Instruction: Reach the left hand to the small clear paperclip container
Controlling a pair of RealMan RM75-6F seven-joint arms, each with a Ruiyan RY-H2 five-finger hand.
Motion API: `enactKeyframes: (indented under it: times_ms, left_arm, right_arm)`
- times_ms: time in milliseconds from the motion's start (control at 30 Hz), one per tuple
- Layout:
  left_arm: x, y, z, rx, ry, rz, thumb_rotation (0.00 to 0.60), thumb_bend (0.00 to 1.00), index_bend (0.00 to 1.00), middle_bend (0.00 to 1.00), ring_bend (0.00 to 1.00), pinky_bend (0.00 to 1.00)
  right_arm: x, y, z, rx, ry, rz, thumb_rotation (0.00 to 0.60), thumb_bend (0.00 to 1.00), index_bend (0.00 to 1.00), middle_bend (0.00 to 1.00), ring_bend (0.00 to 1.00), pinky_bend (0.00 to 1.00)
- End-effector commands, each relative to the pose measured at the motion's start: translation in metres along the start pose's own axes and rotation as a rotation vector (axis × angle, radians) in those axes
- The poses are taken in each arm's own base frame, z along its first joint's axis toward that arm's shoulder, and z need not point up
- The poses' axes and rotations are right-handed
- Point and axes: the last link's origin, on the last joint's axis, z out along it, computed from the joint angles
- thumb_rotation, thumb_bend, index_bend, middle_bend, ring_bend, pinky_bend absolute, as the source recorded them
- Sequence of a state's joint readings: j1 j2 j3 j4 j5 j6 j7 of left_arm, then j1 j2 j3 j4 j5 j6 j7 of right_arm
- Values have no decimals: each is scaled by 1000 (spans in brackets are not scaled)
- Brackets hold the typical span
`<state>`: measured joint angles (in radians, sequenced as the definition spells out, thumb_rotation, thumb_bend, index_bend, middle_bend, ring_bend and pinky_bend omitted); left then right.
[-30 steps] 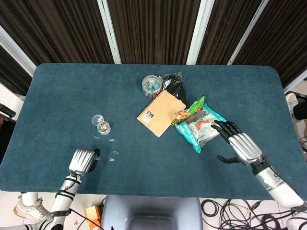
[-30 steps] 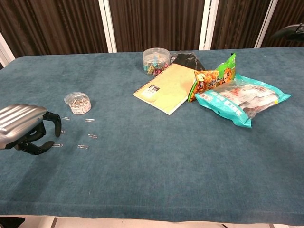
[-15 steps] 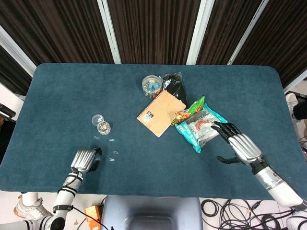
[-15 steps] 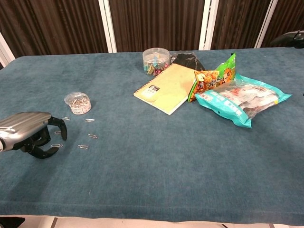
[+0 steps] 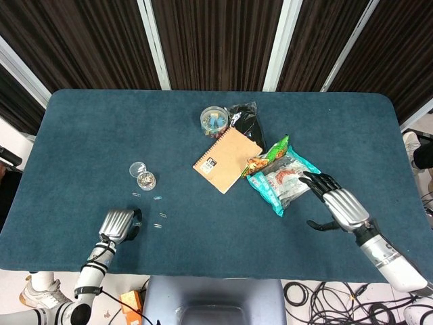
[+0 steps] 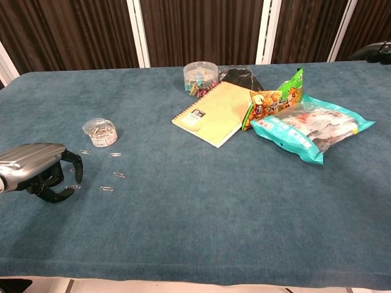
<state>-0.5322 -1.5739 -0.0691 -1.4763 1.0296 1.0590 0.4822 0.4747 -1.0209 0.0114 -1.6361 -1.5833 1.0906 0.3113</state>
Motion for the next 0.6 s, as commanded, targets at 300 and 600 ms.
enactKeyframes:
  times_ms: [300, 600]
  left_arm:
    - [-1, -1, 2, 4, -21, 8, 600, 370, 533, 1000, 1000, 1000]
    - [-2, -4, 4, 14, -26, 12, 600, 361, 594, 1000, 1000, 1000]
  right_arm:
    - [0, 0, -1, 0, 0, -1, 600, 159, 0, 0, 0, 0]
    - [0, 1, -1, -5, -5, 1, 600, 159, 0, 0, 0, 0]
